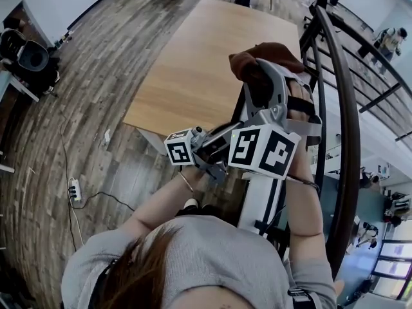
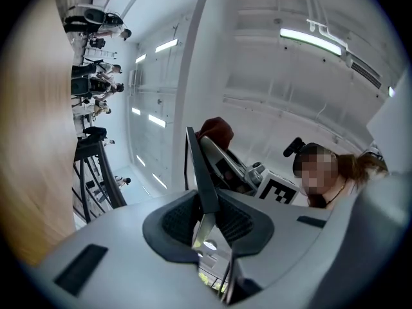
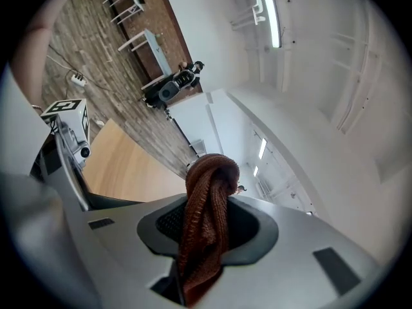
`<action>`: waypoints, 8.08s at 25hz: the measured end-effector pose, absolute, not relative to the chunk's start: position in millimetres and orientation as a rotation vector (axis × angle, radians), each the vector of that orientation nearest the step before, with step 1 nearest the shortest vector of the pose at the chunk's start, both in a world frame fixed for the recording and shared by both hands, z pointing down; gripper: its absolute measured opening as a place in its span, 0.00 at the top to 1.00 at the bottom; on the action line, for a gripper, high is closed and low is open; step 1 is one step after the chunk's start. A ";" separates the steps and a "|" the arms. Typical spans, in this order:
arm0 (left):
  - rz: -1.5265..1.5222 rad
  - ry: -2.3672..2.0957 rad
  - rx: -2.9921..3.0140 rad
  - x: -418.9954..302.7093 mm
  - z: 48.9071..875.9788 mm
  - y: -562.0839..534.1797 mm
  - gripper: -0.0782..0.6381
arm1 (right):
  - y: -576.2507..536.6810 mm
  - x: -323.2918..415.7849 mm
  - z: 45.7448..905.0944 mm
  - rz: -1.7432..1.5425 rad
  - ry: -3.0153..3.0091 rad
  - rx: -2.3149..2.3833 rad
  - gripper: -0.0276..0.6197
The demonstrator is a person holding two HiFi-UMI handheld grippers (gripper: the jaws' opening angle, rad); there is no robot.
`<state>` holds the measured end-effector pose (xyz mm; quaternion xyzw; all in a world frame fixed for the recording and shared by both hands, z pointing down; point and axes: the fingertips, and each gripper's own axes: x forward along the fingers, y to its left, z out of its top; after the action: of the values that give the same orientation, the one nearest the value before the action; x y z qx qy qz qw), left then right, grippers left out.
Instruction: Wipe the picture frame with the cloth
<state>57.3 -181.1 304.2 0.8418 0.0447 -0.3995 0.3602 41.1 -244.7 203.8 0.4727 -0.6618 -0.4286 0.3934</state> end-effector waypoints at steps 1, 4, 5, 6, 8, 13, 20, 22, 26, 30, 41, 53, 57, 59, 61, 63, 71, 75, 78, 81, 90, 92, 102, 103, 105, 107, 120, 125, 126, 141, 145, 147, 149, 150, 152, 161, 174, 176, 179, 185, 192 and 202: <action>-1.032 0.114 2.168 56.7 303.8 -180.5 0.79 | -241.2 39.7 206.9 -1.075 -1.691 1.194 0.75; -1.033 0.109 2.161 57.3 306.0 -179.0 0.79 | -230.7 38.8 217.1 -1.040 -1.720 1.183 0.75; -1.034 0.107 2.157 57.2 307.4 -179.0 0.79 | -228.2 38.4 220.7 -1.033 -1.728 1.179 0.75; -1.035 0.104 2.153 56.8 308.6 -179.4 0.79 | -226.4 37.4 224.6 -1.026 -1.735 1.173 0.75; -1.038 0.096 2.148 55.4 309.6 -181.4 0.79 | -224.4 34.5 232.0 -1.013 -1.747 1.158 0.75; -1.052 0.083 2.146 50.0 308.5 -185.0 0.79 | -216.2 26.5 245.3 -0.986 -1.776 1.132 0.75; -1.058 0.072 2.157 40.0 305.5 -186.7 0.79 | -200.9 12.5 254.2 -0.969 -1.805 1.101 0.75; -1.058 0.068 2.160 38.9 304.2 -189.2 0.79 | -197.4 10.3 256.4 -0.960 -1.815 1.088 0.75; -1.073 0.048 2.149 34.4 304.3 -198.6 0.79 | -190.9 6.5 262.9 -0.930 -1.851 1.063 0.75; -1.102 0.014 2.132 23.8 307.1 -207.8 0.79 | -182.5 0.2 273.4 -0.927 -1.859 1.027 0.75; -1.175 -0.039 2.112 1.2 300.5 -223.4 0.79 | -157.0 -20.9 304.4 -0.889 -1.917 0.893 0.75; -1.186 -0.084 2.107 -8.1 306.1 -231.1 0.79 | -144.6 0.0 275.7 -0.885 -1.992 0.951 0.75; -1.180 -0.068 2.091 -4.4 311.2 -222.2 0.79 | -165.8 35.3 206.8 -1.016 -1.888 1.138 0.75; -1.184 -0.050 2.080 -2.7 310.3 -216.1 0.79 | -182.4 53.4 175.7 -1.070 -1.810 1.238 0.75; -1.187 -0.030 2.078 -1.4 308.0 -209.3 0.79 | -201.9 68.6 156.9 -1.088 -1.718 1.307 0.75; -1.180 -0.013 2.087 1.4 305.2 -202.8 0.79 | -218.0 76.9 145.9 -1.102 -1.659 1.351 0.75; -1.150 0.044 2.113 12.5 303.2 -183.9 0.79 | -254.8 83.9 157.4 -1.111 -1.495 1.350 0.75; -1.136 0.041 2.126 13.2 305.0 -182.6 0.79 | -262.0 79.0 171.4 -1.096 -1.494 1.308 0.75; -1.140 0.045 2.124 12.7 304.6 -180.4 0.79 | -260.4 74.4 177.6 -1.087 -1.505 1.289 0.75; -1.142 0.048 2.128 14.9 303.5 -179.5 0.79 | -259.3 72.9 183.6 -1.074 -1.522 1.272 0.75; -1.133 0.038 2.120 17.1 299.3 -188.3 0.79 | -263.3 69.3 200.5 -1.026 -1.564 1.229 0.75; -1.145 0.042 2.112 15.8 299.1 -187.8 0.79 | -259.7 67.9 204.9 -1.017 -1.579 1.223 0.75; -1.175 0.016 2.108 12.2 295.1 -189.8 0.79 | -235.9 64.1 229.4 -0.971 -1.655 1.183 0.75; -1.171 0.010 2.111 12.4 296.5 -190.2 0.79 | -233.5 64.0 232.5 -0.965 -1.661 1.181 0.75; -1.159 0.008 2.118 13.4 299.4 -191.3 0.79 | -229.9 64.2 238.3 -0.950 -1.674 1.180 0.75; -1.151 0.012 2.120 14.2 300.5 -192.1 0.79 | -226.9 64.6 243.4 -0.937 -1.683 1.175 0.75; -1.171 -0.008 2.105 13.4 297.8 -192.5 0.79 | -199.0 56.4 273.6 -0.908 -1.722 1.086 0.75; -1.184 -0.025 2.094 8.6 297.0 -194.1 0.79 | -185.8 49.4 285.5 -0.892 -1.737 1.035 0.75; -1.189 -0.027 2.088 8.3 297.8 -193.9 0.79 | -182.1 48.3 288.1 -0.892 -1.742 1.029 0.75; -1.235 -0.060 2.072 2.0 297.9 -196.6 0.79 | -156.7 40.6 308.6 -0.884 -1.793 0.939 0.75; -1.240 -0.075 2.081 -1.0 295.5 -199.6 0.79 | -152.6 38.1 312.1 -0.883 -1.798 0.912 0.75; -1.251 -0.083 2.071 -1.6 295.4 -203.7 0.79 | -150.6 36.9 315.1 -0.889 -1.809 0.884 0.75; -1.264 -0.093 2.055 -3.6 295.6 -209.3 0.79 | -149.1 35.2 318.0 -0.890 -1.827 0.857 0.75; -1.270 -0.098 2.050 -5.3 295.5 -212.3 0.79 | -148.6 34.1 318.6 -0.888 -1.841 0.848 0.75; -1.279 -0.109 2.049 -9.7 295.5 -217.3 0.79 | -147.3 31.6 317.2 -0.883 -1.879 0.846 0.75; -1.291 -0.134 2.005 -16.1 306.7 -216.3 0.79 | -153.2 72.1 226.5 -0.979 -1.920 1.087 0.75; -1.246 -0.014 1.997 15.1 304.2 -193.7 0.79 | -257.1 142.8 149.2 -1.129 -1.502 1.388 0.75; -1.252 0.004 2.001 16.9 300.5 -191.7 0.79 | -268.6 141.9 159.9 -1.117 -1.483 1.345 0.75; -1.247 0.013 2.009 17.4 300.5 -187.9 0.79 | -273.6 140.9 172.2 -1.093 -1.490 1.322 0.75; -1.242 0.022 2.032 12.7 298.5 -190.6 0.79 | -277.5 132.3 178.8 -1.081 -1.531 1.294 0.75; -1.237 0.024 2.044 11.9 296.5 -187.3 0.79 | -264.7 129.4 189.7 -1.052 -1.576 1.270 0.75; -1.224 0.004 2.038 12.2 299.6 -191.5 0.79 | -256.9 126.1 210.2 -1.013 -1.592 1.202 0.75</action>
<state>12.2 -191.5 299.6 0.7954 0.0015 -0.4776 0.3731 126.1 -256.9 210.2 0.4834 -0.6399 -0.4072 0.4370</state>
